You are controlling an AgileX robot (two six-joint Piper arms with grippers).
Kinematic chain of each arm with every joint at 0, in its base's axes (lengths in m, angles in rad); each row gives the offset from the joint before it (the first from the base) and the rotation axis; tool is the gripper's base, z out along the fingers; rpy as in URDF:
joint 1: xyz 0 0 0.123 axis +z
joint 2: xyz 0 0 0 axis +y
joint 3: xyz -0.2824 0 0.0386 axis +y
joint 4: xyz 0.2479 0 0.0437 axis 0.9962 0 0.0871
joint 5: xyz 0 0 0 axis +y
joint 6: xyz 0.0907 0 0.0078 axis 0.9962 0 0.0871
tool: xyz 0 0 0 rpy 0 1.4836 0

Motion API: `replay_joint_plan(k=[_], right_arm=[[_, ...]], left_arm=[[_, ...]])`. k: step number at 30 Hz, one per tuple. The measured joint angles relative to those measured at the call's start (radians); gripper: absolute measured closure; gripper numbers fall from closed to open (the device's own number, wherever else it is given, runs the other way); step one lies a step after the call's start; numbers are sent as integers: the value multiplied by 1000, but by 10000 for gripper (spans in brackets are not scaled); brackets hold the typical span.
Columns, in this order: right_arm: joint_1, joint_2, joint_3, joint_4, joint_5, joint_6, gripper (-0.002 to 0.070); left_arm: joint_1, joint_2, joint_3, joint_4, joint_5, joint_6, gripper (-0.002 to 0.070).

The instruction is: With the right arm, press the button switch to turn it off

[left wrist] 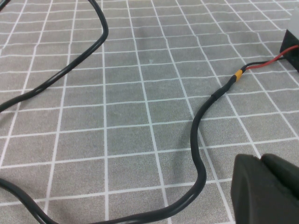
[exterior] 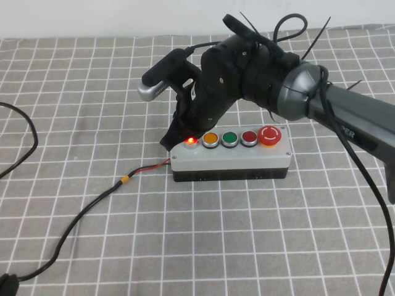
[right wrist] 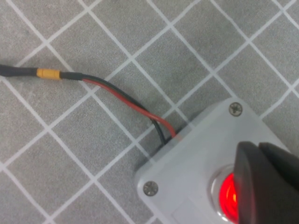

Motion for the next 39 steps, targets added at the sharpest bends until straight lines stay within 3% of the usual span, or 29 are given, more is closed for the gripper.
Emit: replay_joint_plan(k=[18,39], right_arm=[[4,-67,-130,-44,77,78,693],[-12,-481,-140,-110,352,78,693]], left_arm=[[0,0,0,0,0,0,678],[0,0,0,0,0,0,678]])
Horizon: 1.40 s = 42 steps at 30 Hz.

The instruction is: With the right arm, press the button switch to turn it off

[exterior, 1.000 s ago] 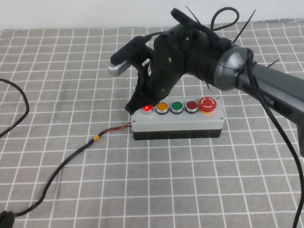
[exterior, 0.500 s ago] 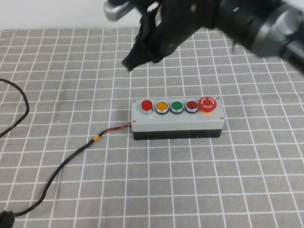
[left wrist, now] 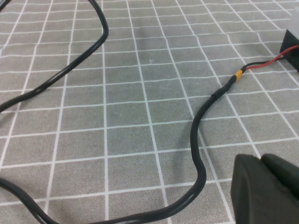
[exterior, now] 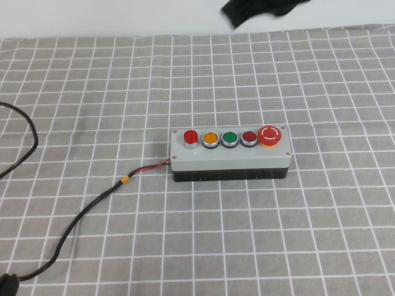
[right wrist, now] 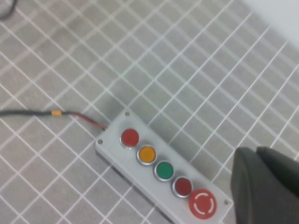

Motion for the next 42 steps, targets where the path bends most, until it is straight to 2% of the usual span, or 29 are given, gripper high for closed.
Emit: replay_joint_plan(k=[5,10,22,27,34,42], right_arm=[[0,-106,10,11,1,0,693],[0,-261,152,20,3,11,693],[0,-872,861,45,-213,138,693],[0,-1119,1070,90,-253,159,693],[0,-1266,1211,182,-244,161,693],[0,-1272,1247,81,-221,161,693]], left_arm=[[0,0,0,0,0,0,678],[0,0,0,0,0,0,678],[0,0,0,0,0,0,678],[0,0,0,0,0,0,678],[0,0,0,0,0,0,678],[0,0,0,0,0,0,678]])
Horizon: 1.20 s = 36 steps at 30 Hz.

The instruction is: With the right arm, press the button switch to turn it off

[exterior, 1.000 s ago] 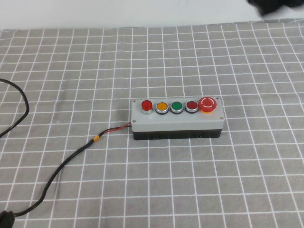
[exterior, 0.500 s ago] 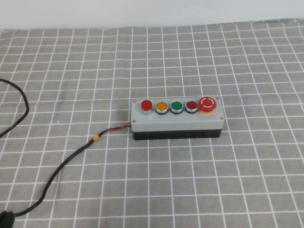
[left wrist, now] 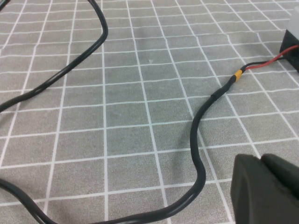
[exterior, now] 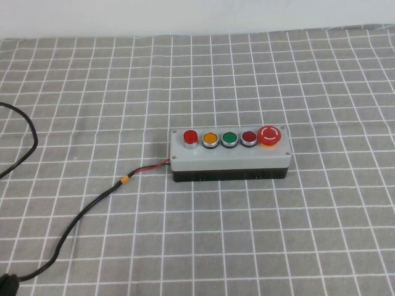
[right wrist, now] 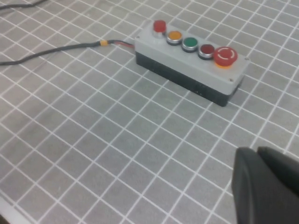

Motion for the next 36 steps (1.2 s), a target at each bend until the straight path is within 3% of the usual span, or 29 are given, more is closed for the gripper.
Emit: replay_joint_plan(k=[7,15,20,27,36], right_arm=[[-78,-51,46,1,-42,0,693],[-398,-206,344,-4,-521,0,693],[-503,-329,618,-4,-696,0,693],[-540,-446,899,40,-728,0,693],[-574,-446,915,80,-654,0,693]], left_arm=[[0,0,0,0,0,0,678],[0,0,0,0,0,0,678],[0,0,0,0,0,0,678],[0,0,0,0,0,0,678],[0,0,0,2,0,0,678]])
